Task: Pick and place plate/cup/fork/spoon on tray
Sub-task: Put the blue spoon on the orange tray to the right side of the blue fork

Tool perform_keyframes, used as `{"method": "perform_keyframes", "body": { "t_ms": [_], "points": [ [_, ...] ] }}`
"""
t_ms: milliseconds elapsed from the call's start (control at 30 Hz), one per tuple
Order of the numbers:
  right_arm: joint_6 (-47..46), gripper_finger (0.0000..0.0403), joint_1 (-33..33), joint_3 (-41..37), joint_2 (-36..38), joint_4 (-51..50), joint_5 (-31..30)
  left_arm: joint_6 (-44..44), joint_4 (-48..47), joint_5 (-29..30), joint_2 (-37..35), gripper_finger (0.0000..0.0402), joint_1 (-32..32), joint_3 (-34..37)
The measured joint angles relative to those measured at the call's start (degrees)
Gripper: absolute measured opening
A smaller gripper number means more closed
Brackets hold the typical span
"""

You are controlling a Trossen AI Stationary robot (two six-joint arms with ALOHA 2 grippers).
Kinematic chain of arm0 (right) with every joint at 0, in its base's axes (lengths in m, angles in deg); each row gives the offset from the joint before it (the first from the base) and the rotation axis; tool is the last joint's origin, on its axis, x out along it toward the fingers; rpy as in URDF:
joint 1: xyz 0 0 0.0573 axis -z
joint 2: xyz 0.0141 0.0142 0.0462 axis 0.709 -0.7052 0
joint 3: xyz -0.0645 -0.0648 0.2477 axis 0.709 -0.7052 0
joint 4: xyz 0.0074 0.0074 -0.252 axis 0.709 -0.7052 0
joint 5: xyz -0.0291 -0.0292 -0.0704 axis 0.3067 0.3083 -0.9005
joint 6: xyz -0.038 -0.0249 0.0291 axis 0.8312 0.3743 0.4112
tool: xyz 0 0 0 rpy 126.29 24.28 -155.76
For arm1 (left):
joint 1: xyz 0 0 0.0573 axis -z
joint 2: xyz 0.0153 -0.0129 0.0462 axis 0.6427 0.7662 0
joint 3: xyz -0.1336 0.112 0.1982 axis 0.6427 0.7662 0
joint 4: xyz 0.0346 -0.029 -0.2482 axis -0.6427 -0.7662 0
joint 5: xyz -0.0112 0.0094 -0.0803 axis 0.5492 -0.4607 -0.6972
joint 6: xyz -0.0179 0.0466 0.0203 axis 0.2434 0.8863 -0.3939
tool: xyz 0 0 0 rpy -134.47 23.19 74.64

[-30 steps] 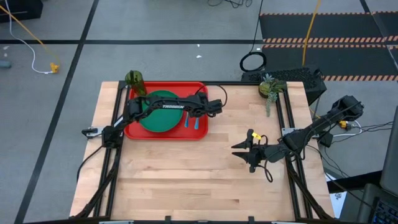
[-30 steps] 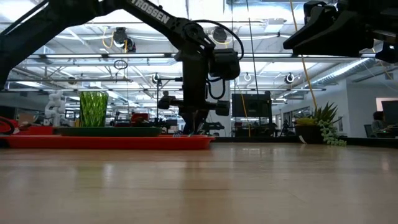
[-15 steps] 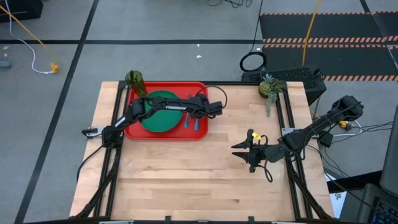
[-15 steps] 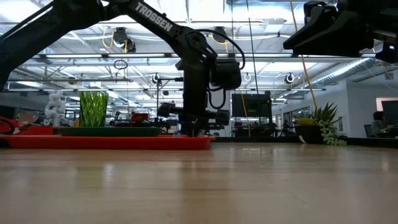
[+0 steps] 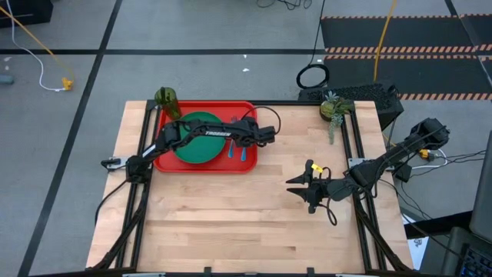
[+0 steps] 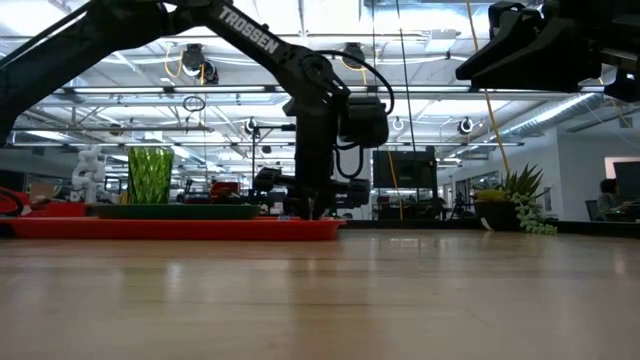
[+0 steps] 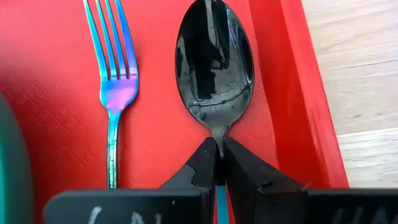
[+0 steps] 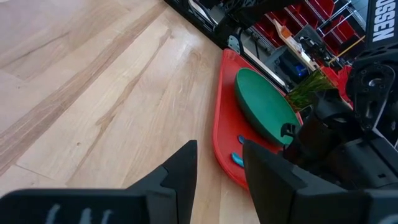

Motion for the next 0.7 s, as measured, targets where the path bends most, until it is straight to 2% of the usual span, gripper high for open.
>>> {"method": "perform_keyframes", "body": {
  "t_ms": [700],
  "points": [
    [0.0,0.0123,0.0,0.0,0.0,0.0,0.0,-1.8,-0.5,2.1,0.0,0.0026,-1.4,0.1]
  ]
}}
